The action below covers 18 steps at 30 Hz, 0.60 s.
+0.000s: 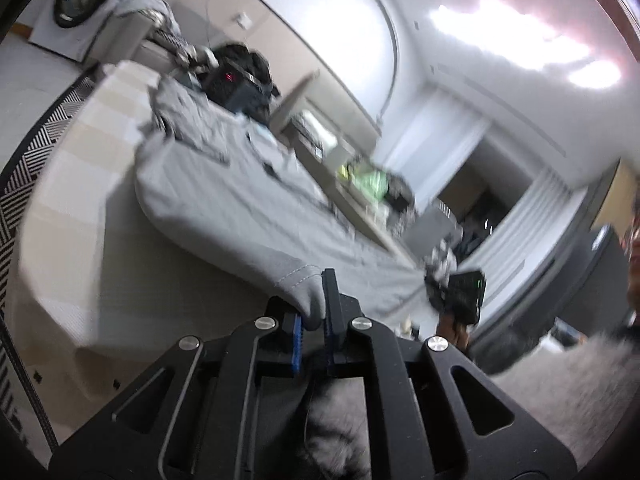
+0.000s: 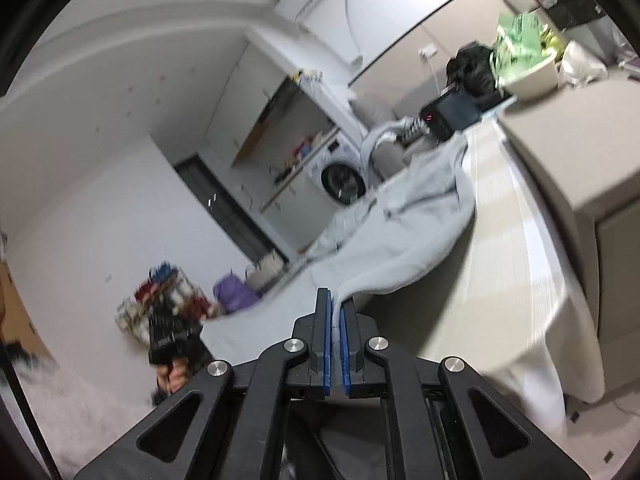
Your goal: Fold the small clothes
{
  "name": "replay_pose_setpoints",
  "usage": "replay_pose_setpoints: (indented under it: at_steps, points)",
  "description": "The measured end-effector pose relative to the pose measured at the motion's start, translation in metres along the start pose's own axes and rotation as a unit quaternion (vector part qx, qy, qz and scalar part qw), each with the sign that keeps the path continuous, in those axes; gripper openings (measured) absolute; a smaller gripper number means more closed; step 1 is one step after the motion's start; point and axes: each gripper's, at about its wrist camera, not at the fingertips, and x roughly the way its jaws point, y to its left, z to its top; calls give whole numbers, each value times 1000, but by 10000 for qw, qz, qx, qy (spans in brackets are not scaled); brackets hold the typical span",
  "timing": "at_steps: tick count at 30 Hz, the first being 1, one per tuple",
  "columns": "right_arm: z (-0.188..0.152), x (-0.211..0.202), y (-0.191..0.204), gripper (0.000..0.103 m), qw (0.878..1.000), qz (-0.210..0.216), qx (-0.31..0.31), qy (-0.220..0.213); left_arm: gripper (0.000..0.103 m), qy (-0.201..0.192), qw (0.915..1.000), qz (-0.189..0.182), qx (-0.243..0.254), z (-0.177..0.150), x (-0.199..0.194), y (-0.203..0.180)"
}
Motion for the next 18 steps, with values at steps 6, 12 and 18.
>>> replay_pose_setpoints:
  at_steps: [6,12,18]
  points:
    - [28,-4,13,4,9980,-49,303,-547,4,-330,9991,160,216,29,-10,-9]
    - [62,4,39,4,9947,-393,218,-924,4,-404,9957,473,681,74,9,-33]
    - [104,32,42,4,9910,-760,283,-1067,4,-703,9913,763,806,123,28,-37]
